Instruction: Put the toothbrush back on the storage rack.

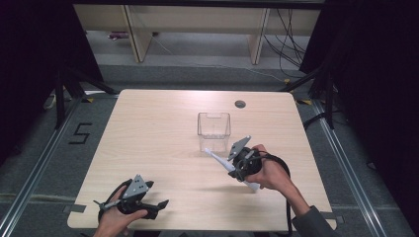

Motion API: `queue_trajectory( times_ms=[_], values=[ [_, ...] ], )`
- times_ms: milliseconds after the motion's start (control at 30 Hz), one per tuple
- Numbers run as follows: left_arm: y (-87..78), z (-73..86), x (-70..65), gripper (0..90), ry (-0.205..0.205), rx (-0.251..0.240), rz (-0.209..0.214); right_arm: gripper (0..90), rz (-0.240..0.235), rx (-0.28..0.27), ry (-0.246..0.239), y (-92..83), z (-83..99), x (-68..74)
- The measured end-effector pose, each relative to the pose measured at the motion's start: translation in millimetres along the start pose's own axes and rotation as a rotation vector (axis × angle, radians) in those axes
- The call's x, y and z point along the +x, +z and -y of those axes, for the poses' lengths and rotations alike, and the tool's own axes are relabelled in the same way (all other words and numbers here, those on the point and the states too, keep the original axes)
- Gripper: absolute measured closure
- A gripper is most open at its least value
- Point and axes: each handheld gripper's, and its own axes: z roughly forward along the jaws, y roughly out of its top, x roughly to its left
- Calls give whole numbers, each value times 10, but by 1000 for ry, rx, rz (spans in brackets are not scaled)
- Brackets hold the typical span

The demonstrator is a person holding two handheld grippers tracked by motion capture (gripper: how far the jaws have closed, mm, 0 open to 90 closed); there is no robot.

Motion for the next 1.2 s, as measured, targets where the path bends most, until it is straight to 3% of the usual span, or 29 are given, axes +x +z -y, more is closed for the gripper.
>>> queue_trajectory(
  times_ms=[100,200,233,400,500,567,600,667,700,767,800,867,967,1033,1200],
  values=[
    [0,-1,-1,150,0,-1,1,673,19,-98,26,-110,37,-48],
    [-3,0,13,150,9,17,-2,673,28,-165,93,-205,70,-69],
    [14,4,-11,150,-21,-12,5,673,26,-197,84,-221,74,-89],
    [13,5,-7,150,-21,-11,2,674,33,-274,121,-276,91,-130],
    [13,4,-4,150,-20,-11,3,673,26,-287,127,-290,92,-149],
    [-2,1,7,150,1,7,-12,673,29,-314,160,-299,90,-155],
    [5,3,3,150,-4,-5,-8,673,44,-329,146,-304,87,-174],
    [11,4,-4,150,-16,-16,-3,673,27,-333,158,-322,80,-188],
    [-2,0,8,150,1,8,-11,673,36,-352,162,-315,74,-194],
    [12,4,-12,150,-23,-21,0,673,32,-355,185,-339,64,-202],
    [9,3,-10,150,-22,-17,-1,673,34,-371,163,-342,55,-226],
    [4,1,13,150,-4,7,-3,673,39,-391,185,-367,44,-239],
    [14,6,-9,150,-23,-15,3,673,45,-418,179,-384,19,-277],
    [-1,1,13,150,2,10,-6,673,54,-423,193,-404,5,-294],
    [13,5,-5,150,-22,-11,4,673,58,-445,203,-429,-55,-336]
  ],
)
